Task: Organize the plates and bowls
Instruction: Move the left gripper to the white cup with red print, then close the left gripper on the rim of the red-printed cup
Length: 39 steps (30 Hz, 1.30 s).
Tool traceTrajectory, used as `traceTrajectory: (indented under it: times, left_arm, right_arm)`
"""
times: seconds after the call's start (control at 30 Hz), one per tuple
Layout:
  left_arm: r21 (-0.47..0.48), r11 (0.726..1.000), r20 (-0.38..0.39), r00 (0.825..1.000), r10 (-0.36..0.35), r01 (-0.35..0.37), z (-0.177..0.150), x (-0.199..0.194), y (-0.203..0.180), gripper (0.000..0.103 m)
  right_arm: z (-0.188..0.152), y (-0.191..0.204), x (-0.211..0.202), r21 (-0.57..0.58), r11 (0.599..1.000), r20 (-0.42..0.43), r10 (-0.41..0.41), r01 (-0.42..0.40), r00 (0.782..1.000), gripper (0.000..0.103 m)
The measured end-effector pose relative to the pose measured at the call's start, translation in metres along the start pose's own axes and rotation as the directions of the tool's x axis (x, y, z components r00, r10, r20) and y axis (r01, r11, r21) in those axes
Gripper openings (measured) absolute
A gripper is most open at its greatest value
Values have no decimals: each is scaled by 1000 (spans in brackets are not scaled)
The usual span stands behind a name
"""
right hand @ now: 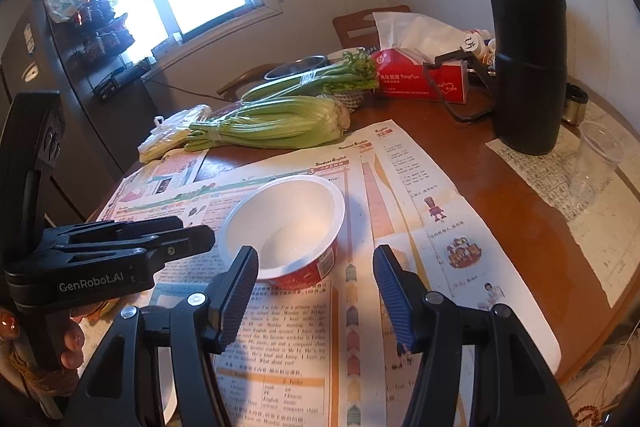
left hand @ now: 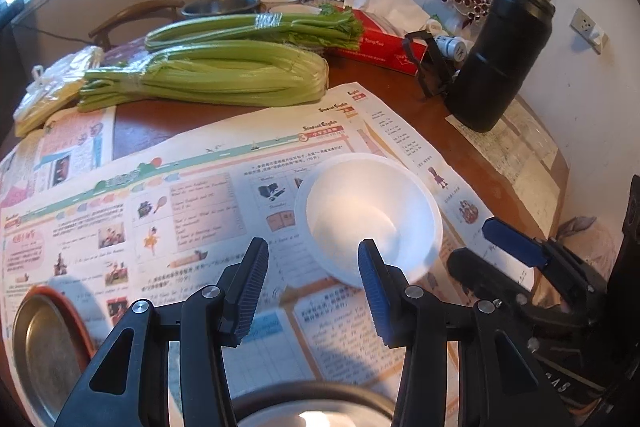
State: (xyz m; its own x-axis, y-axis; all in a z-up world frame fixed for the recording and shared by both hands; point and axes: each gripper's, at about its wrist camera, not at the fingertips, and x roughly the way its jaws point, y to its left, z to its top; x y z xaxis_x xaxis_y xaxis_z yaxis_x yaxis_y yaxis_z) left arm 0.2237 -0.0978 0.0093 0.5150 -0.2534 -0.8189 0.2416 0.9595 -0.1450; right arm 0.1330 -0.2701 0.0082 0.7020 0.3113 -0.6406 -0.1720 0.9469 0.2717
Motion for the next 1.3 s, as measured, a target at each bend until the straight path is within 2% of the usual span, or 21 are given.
traceTrajectory:
  times: [0.27,0.6,0.83,1.3]
  left_arm:
    - [6,1000,-24,1000,-19,20,11,20,-1,48]
    - [12,1000,-44,999,-6,7,11,38,0,48]
    - [-2,999,-55,998,-43,43,9,45,3,48]
    - [10,998,-91,994,-68,70,6,56,1,30]
  right_arm:
    - [3,-8,28,14,1000,-34,-8,9,999,59]
    - [5,-11,52,15,1000,-90,-16,17,996,59]
    - [1,-6,60,14,999,-113,41,-40,993,59]
    - [-4,10,60,-46,994,-101,98,-103,990,53]
